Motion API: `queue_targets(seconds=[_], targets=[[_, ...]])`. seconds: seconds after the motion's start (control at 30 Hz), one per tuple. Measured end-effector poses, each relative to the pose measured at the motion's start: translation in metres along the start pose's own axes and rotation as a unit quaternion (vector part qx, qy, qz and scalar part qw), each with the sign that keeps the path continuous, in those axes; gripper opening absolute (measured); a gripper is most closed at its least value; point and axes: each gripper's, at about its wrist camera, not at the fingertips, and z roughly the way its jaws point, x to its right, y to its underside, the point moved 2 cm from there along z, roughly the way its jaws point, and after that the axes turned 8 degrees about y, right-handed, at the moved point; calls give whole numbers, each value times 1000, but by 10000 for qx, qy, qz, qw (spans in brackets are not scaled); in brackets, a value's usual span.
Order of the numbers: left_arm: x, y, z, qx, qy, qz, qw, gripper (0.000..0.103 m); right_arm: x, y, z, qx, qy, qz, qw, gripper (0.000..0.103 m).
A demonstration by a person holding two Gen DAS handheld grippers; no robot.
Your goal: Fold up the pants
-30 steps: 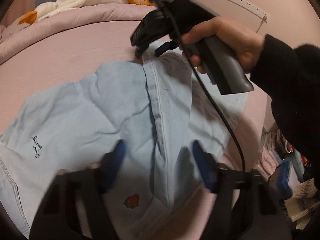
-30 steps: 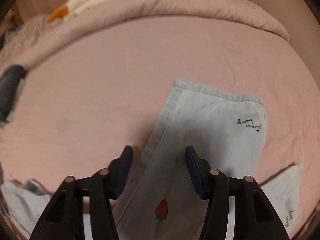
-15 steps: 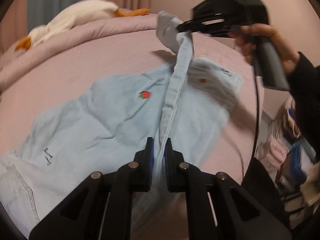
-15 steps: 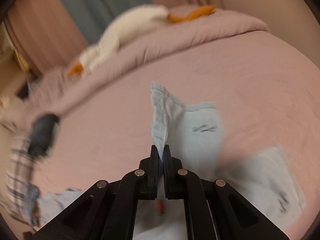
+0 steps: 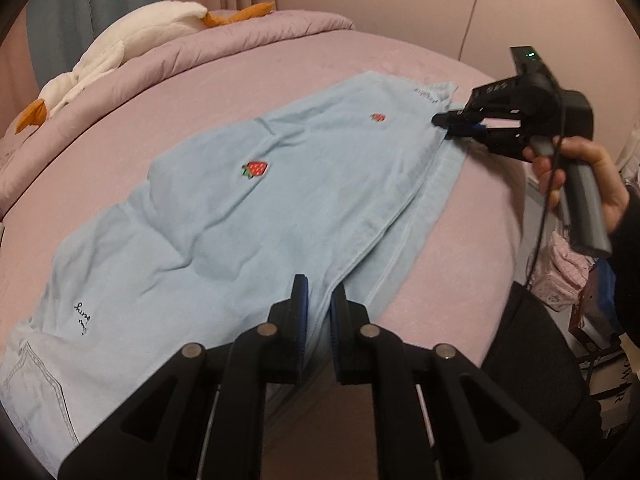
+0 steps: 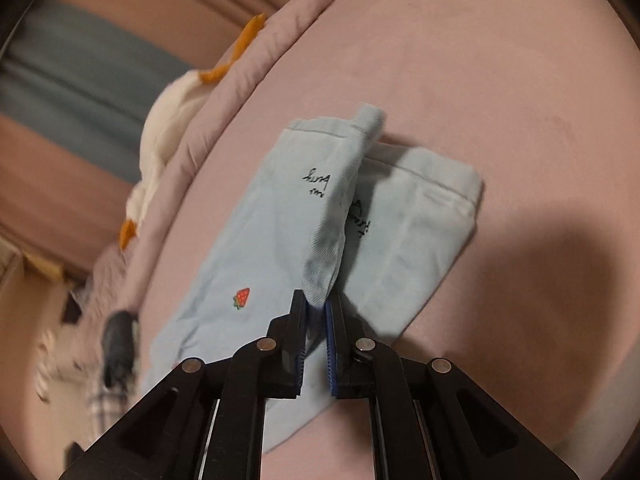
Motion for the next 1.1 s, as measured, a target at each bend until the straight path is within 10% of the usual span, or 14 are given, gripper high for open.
queue_targets(seconds=[0.77, 0.9, 1.1], targets=[[-17, 2, -6, 93, 482, -489, 9976, 23, 25, -24, 0, 14, 55, 360, 9993, 26], [-4, 0, -6, 101, 320, -244, 9991, 12, 21, -28, -3, 174, 139, 70, 9997, 6], [-3, 2, -23, 245, 328, -107, 9991, 12, 27, -29, -31, 493, 51, 86, 9987, 5]])
